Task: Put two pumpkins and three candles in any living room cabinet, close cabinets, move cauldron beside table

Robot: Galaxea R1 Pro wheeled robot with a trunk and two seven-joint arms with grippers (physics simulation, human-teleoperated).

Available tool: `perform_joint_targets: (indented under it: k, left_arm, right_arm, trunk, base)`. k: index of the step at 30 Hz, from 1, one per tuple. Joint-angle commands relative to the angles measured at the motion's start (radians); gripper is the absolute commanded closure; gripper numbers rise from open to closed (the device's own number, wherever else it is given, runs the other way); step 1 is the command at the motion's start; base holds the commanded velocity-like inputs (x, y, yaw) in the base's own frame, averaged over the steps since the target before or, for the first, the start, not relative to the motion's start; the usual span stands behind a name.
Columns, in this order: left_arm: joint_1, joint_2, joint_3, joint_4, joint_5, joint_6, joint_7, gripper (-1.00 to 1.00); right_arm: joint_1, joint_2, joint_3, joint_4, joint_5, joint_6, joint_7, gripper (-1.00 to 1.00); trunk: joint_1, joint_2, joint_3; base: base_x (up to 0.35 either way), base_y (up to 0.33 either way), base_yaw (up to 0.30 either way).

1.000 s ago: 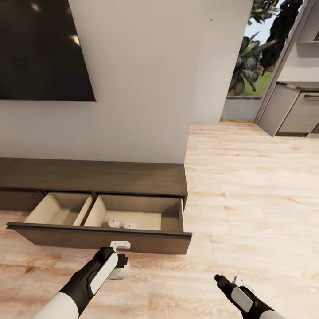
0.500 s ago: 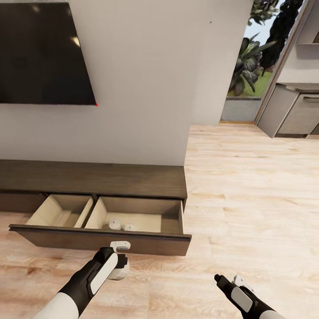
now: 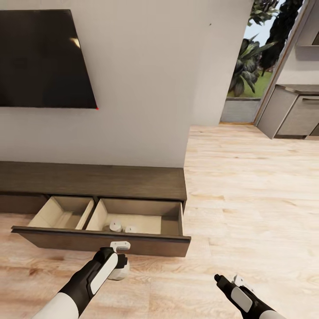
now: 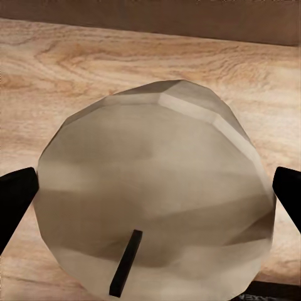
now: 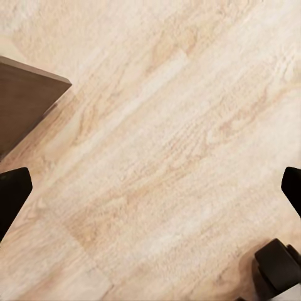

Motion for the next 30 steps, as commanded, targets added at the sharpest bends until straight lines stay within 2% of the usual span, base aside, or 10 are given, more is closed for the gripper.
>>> perform_joint_targets:
  k: [1,5,9,11,13,16,20,24,30]
  left_arm:
    - [-0.001,0.001,-0.005,-0.001,0.01,0.001,0.011,1.0]
    - [-0.001,-0.001,-0.005,-0.006,0.011,0.002,0.012,1.0]
    - [-0.001,-0.014,0.0,-0.014,0.012,0.004,0.016,1.0]
    - [-0.01,-0.046,0.002,-0.018,0.011,0.01,0.019,1.0]
    - [-0.048,-0.074,0.017,-0.017,0.011,0.022,0.02,1.0]
    - [-0.087,-0.098,0.031,-0.016,0.012,0.056,0.022,1.0]
    - [-0.123,-0.125,0.037,-0.001,0.017,0.073,0.026,1.0]
    - [-0.129,-0.128,0.043,0.02,0.018,0.069,0.036,1.0]
    - [-0.13,-0.129,0.043,0.045,0.013,0.063,0.042,1.0]
  right_arm:
    - [0.0,-0.001,0.009,-0.003,-0.006,0.004,-0.008,-1.0]
    - [0.0,-0.001,0.01,-0.004,-0.005,0.001,-0.01,-1.0]
    - [0.0,-0.001,0.013,-0.012,-0.004,0.007,-0.022,-1.0]
    - [0.0,-0.004,0.036,-0.014,-0.006,0.041,-0.039,-1.0]
    - [-0.002,-0.009,0.062,-0.04,-0.007,0.125,-0.08,-1.0]
    - [-0.005,-0.013,0.074,-0.172,-0.007,0.209,-0.166,-1.0]
    - [-0.007,-0.009,0.086,-0.259,0.006,0.247,-0.221,-1.0]
    - [-0.006,-0.007,0.12,-0.275,0.078,0.248,-0.235,-1.0]
    - [-0.006,-0.005,0.13,-0.276,0.1,0.225,-0.235,-1.0]
  trunk:
    - [-0.004,0.007,0.002]
    - [-0.019,0.035,0.015]
    - [-0.035,0.063,0.027]
    - [-0.042,0.077,0.034]
    - [-0.05,0.091,0.04]
    - [-0.061,0.112,0.049]
    - [-0.073,0.133,0.059]
    - [-0.073,0.133,0.059]
    - [-0.073,0.133,0.059]
  base:
    - [0.0,0.0,0.0]
    - [0.0,0.0,0.0]
    - [0.0,0.0,0.0]
    - [0.0,0.0,0.0]
    - [0.0,0.0,0.0]
    - [0.0,0.0,0.0]
    - [0.0,0.0,0.0]
    - [0.0,0.0,0.0]
    - [0.1,-0.033,0.0]
